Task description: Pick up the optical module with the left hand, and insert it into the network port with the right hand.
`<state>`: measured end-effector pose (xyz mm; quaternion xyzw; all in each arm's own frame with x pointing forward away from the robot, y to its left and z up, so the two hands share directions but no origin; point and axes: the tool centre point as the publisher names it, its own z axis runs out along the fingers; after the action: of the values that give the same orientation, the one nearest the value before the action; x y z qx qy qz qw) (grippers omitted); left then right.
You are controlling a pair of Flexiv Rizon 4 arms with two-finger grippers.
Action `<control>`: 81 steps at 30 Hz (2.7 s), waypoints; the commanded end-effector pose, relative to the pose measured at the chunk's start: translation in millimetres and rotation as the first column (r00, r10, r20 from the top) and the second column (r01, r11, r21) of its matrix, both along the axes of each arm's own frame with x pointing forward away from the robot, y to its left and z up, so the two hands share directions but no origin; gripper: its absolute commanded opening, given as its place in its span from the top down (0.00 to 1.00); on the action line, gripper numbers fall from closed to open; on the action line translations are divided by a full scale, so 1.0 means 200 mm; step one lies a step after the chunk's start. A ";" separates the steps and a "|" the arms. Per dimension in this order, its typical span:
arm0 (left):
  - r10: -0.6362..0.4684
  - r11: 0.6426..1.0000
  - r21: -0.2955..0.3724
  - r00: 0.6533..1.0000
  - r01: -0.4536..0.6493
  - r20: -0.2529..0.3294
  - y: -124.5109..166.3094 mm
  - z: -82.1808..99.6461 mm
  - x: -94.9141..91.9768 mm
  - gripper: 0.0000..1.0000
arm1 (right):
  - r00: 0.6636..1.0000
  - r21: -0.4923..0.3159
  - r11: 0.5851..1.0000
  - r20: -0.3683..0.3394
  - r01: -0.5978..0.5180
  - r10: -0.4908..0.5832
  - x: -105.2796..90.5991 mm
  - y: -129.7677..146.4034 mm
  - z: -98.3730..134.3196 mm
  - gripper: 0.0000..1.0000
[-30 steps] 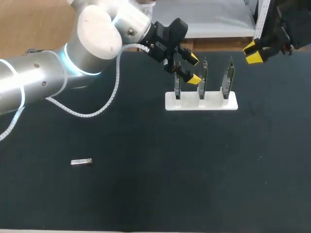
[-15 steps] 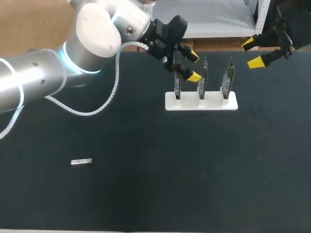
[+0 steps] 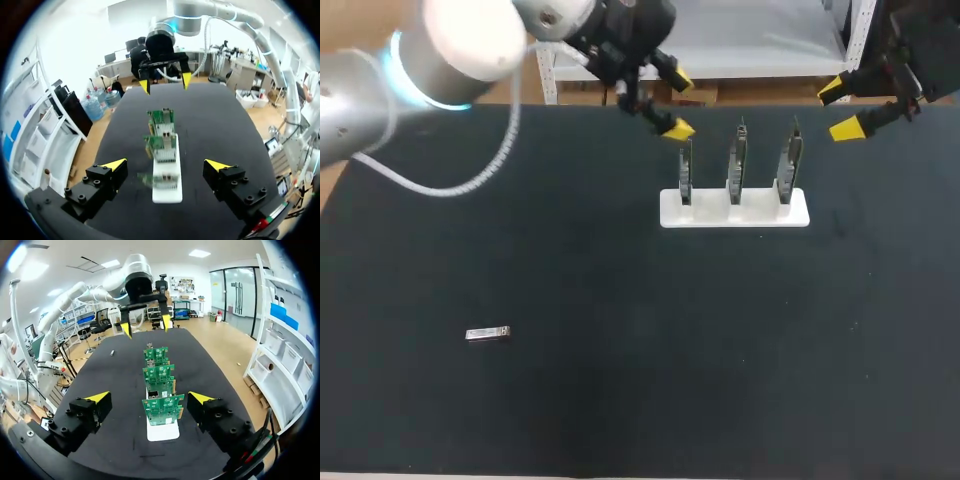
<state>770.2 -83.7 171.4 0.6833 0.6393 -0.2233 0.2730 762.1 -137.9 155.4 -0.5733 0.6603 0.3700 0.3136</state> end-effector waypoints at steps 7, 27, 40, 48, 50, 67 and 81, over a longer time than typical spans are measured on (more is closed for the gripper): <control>0.116 0.942 0.301 0.985 -0.151 0.129 0.59 0.18 -0.42 0.00 | 1.000 0.000 1.000 0.002 0.001 -0.001 0.00 0.00 0.00 0.00; 0.248 0.761 0.587 0.960 -0.275 0.129 1.19 -0.28 -1.03 0.00 | 1.000 0.000 1.000 0.002 0.001 -0.001 0.00 0.00 0.00 0.00; 0.221 0.771 0.601 0.974 -0.210 0.056 1.33 -0.54 -1.09 0.00 | 1.000 0.000 1.000 0.002 0.001 -0.001 0.00 0.00 0.00 0.00; 0.169 0.784 0.606 0.986 -0.133 -0.002 1.36 -0.65 -1.09 0.00 | 1.000 0.000 1.000 0.002 0.001 -0.001 0.00 0.00 0.00 0.00; 0.166 0.787 0.604 0.986 -0.126 -0.011 1.36 -0.67 -1.09 0.00 | 1.000 0.000 1.000 0.002 0.001 -0.001 0.00 0.00 0.00 0.00; 0.184 0.764 0.634 0.982 -0.123 -0.031 1.31 -0.80 -1.13 0.00 | 1.000 0.000 1.000 0.002 0.001 -0.001 0.00 0.00 0.00 0.00; 0.218 0.753 0.645 0.975 -0.134 -0.052 1.34 -0.87 -1.16 0.00 | 1.000 0.000 1.000 0.002 0.001 -0.001 0.00 0.00 0.00 0.00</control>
<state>534.5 184.4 -0.4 0.6561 0.7546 -0.0064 0.0072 762.1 -137.8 155.3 -0.5733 0.6604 0.3700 0.3136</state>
